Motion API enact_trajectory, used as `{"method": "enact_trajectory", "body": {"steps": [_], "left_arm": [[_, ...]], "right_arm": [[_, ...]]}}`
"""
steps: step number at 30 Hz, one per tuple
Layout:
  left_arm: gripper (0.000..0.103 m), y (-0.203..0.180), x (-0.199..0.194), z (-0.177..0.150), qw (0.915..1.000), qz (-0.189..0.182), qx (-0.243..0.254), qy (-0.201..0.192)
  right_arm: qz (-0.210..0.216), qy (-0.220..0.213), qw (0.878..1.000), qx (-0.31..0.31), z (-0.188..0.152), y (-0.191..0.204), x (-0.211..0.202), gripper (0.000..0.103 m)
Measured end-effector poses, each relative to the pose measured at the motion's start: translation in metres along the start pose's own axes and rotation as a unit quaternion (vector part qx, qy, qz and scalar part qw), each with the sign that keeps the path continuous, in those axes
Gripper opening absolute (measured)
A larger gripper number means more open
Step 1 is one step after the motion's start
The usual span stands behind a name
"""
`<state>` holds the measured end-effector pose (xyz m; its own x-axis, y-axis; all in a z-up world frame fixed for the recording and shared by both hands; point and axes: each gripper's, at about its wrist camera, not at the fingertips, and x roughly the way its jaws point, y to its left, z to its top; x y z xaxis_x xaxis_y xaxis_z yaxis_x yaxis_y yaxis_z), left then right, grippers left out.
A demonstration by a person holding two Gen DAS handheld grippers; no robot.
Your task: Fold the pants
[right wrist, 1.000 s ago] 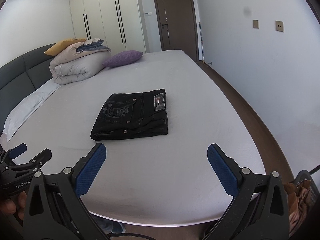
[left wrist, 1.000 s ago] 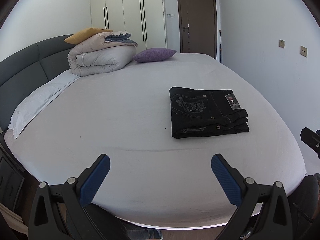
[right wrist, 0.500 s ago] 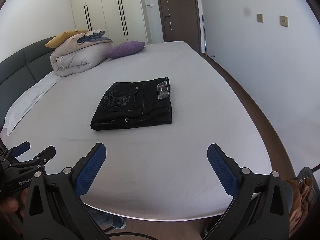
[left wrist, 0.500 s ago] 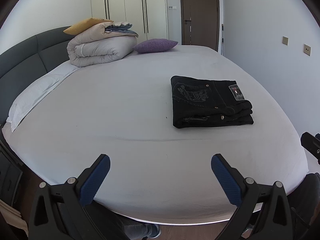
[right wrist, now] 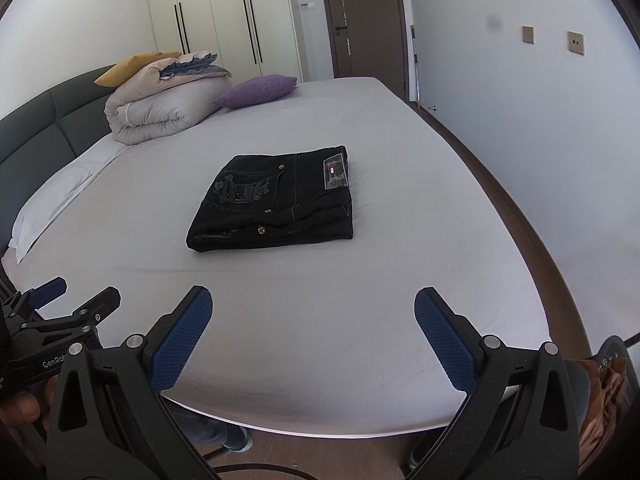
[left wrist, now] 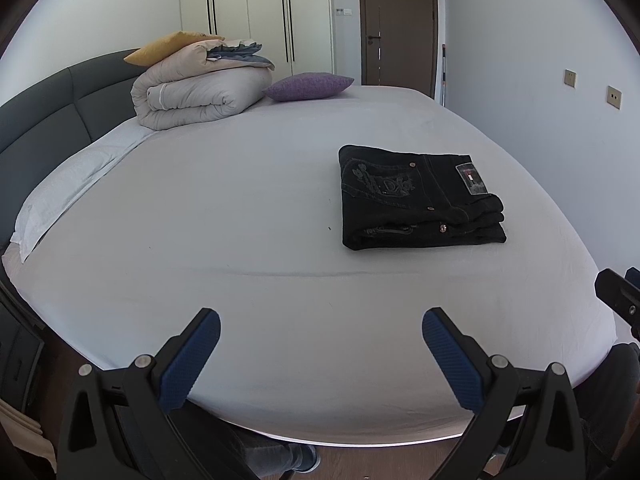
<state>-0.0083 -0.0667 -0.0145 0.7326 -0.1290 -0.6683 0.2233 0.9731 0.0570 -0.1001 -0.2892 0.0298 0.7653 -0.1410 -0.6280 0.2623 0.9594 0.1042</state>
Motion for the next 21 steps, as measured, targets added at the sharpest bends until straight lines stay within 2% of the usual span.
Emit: {"method": "enact_trajectory", "body": {"steps": [21], "left_arm": [[0.103, -0.0015, 0.0008, -0.0015, 1.0, -0.001, 0.001, 0.002]], "right_arm": [[0.001, 0.005, 1.0, 0.0, -0.0029, 0.0075, 0.0045, 0.103]]}}
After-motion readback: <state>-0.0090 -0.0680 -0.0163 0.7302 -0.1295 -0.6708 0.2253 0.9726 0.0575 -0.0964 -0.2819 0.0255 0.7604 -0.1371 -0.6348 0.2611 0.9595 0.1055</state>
